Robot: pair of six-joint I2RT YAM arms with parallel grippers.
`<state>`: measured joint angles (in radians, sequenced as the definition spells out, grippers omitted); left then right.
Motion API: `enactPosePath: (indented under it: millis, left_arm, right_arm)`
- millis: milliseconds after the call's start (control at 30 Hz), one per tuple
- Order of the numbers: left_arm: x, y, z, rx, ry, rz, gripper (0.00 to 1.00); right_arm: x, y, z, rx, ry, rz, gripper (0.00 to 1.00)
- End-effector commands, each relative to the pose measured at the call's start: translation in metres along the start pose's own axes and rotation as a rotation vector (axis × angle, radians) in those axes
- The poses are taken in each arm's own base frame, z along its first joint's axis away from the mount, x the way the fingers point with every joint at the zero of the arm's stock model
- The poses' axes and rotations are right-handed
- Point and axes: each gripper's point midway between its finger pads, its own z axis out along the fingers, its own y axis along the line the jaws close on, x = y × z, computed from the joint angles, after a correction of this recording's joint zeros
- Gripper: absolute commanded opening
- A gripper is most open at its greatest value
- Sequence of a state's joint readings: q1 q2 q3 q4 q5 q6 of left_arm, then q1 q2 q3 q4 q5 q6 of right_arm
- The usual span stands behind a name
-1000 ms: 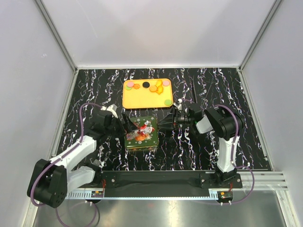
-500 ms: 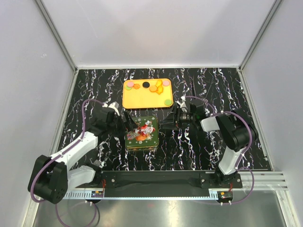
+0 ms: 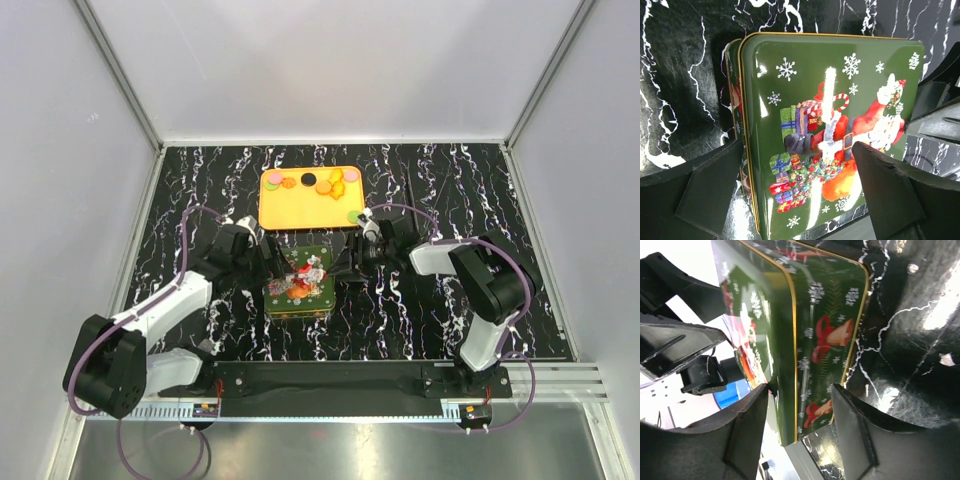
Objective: Pack the cookies
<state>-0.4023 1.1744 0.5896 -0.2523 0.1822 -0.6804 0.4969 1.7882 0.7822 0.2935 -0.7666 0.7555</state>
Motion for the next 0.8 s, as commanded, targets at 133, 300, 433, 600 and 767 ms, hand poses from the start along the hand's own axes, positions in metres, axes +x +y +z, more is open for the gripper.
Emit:
enactPosePath:
  millis: [133,300,433,600,767]
  left_arm:
    - [-0.016,-0.014,0.005,-0.01,-0.034,0.036,0.99]
    - [-0.015,-0.014,0.008,-0.015,-0.021,0.038,0.99]
    - [-0.017,-0.015,0.005,-0.023,-0.029,0.045,0.99]
    - [-0.024,-0.021,0.0,-0.016,-0.034,0.065,0.99]
    - [-0.034,-0.031,-0.005,0.003,-0.045,0.08,0.99]
  right_arm:
    - [-0.002,-0.015,0.011,0.047,-0.002,-0.007,0.49]
    - [0.001,-0.017,0.013,0.035,0.004,0.006,0.48]
    - [-0.006,-0.01,0.007,0.052,-0.025,-0.028,0.55]
    - [-0.022,0.013,-0.005,0.04,-0.057,-0.074,0.63]
    - [-0.044,0.028,-0.013,0.02,-0.092,-0.089,0.66]
